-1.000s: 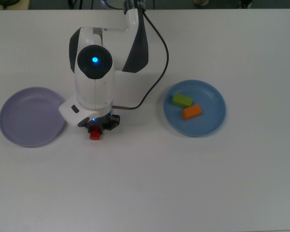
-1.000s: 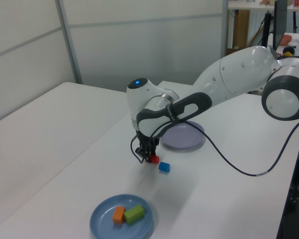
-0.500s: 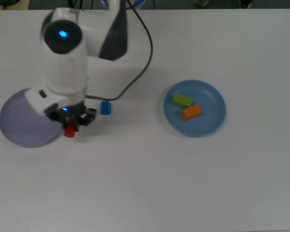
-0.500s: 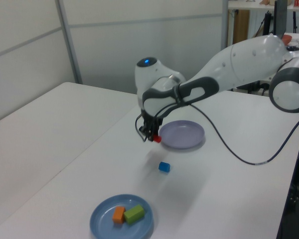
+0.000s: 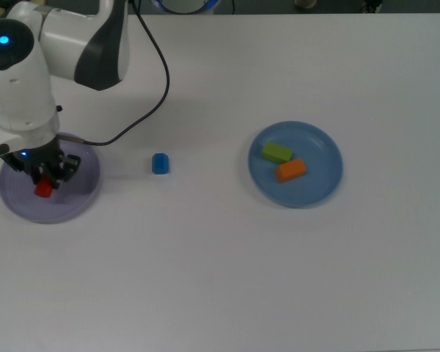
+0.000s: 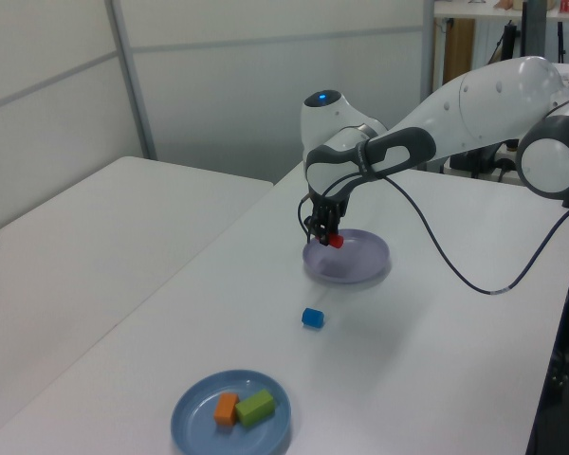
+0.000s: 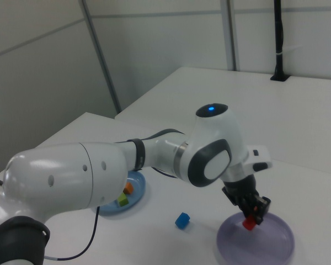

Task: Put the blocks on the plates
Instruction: 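Carry the red block onto the lavender plate and release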

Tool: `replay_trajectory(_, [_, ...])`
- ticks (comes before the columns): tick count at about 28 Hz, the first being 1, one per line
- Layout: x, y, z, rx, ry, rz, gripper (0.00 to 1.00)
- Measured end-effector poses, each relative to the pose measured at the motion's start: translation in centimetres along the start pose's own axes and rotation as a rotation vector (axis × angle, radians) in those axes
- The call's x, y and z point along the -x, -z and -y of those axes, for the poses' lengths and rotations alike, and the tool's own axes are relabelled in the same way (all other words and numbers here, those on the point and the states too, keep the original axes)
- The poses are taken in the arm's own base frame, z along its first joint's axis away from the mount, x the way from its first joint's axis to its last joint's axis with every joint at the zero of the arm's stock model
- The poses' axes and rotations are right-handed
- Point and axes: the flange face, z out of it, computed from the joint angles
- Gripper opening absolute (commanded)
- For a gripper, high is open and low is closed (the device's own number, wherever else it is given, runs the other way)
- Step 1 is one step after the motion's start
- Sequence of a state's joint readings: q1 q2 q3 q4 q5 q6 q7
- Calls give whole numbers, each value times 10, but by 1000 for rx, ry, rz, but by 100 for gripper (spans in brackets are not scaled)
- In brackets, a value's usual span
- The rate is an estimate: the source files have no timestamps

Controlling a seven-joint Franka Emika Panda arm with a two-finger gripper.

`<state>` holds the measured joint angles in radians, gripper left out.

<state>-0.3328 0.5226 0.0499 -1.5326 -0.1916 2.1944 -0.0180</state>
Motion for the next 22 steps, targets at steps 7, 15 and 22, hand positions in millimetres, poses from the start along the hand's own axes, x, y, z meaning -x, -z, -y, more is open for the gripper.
replay_trajectory(7, [5, -6, -35, 6, -46, 5, 3])
replay_trajectory(15, [15, -22, -47, 4, -68, 52, 26])
replay_trajectory(22, [21, -32, -50, 1, -74, 78, 100])
